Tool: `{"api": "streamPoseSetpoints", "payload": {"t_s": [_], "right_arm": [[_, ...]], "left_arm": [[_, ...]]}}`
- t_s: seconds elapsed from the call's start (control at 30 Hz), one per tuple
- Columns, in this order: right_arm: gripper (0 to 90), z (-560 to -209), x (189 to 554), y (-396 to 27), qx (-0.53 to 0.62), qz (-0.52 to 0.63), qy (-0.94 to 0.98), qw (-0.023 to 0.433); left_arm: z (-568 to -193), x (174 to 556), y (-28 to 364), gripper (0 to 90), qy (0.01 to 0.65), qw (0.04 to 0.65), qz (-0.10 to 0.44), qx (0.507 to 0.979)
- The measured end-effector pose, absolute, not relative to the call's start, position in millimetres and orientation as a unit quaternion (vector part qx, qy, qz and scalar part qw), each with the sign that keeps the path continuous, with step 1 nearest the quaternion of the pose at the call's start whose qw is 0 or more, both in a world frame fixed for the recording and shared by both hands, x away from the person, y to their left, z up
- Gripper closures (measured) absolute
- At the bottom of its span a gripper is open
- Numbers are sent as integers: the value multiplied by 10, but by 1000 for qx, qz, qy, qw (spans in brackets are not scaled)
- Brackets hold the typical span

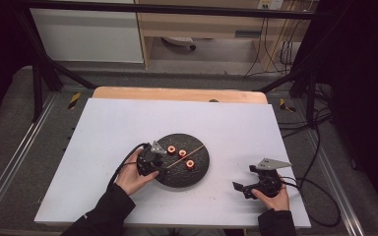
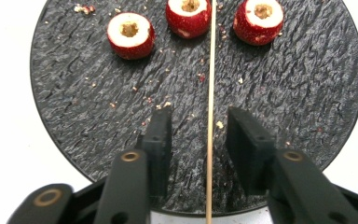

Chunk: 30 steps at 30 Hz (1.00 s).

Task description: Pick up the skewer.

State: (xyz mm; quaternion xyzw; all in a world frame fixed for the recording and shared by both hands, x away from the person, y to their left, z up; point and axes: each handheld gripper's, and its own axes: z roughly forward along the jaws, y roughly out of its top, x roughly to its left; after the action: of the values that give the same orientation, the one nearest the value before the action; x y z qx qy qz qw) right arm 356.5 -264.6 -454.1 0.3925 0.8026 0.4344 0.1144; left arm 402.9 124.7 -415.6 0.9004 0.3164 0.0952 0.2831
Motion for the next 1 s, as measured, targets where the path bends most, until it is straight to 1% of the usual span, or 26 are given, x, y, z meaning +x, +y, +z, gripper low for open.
{"api": "streamPoseSetpoints", "payload": {"t_s": [0.2,0.27,0.47,0.6,0.77,1.0], "right_arm": [[8,-4544,3565,-2642,393,434,803,113],[7,-4544,3565,-2642,394,434,803,113],[7,-4544,3565,-2642,393,433,803,112],[8,-4544,3564,-2641,393,433,803,112],[7,-4545,3568,-2642,392,433,804,113],[8,-4547,3567,-2639,393,433,804,111]], "left_arm": [[-4171,4040,1211,709,311,270,88,907],[-4175,4049,1200,753,310,267,85,909],[-4191,4059,1167,790,304,258,88,913],[-4185,4057,1150,839,300,253,90,916],[-4179,4054,1131,874,295,246,91,919],[-4167,4056,1111,877,293,239,88,922]]}}
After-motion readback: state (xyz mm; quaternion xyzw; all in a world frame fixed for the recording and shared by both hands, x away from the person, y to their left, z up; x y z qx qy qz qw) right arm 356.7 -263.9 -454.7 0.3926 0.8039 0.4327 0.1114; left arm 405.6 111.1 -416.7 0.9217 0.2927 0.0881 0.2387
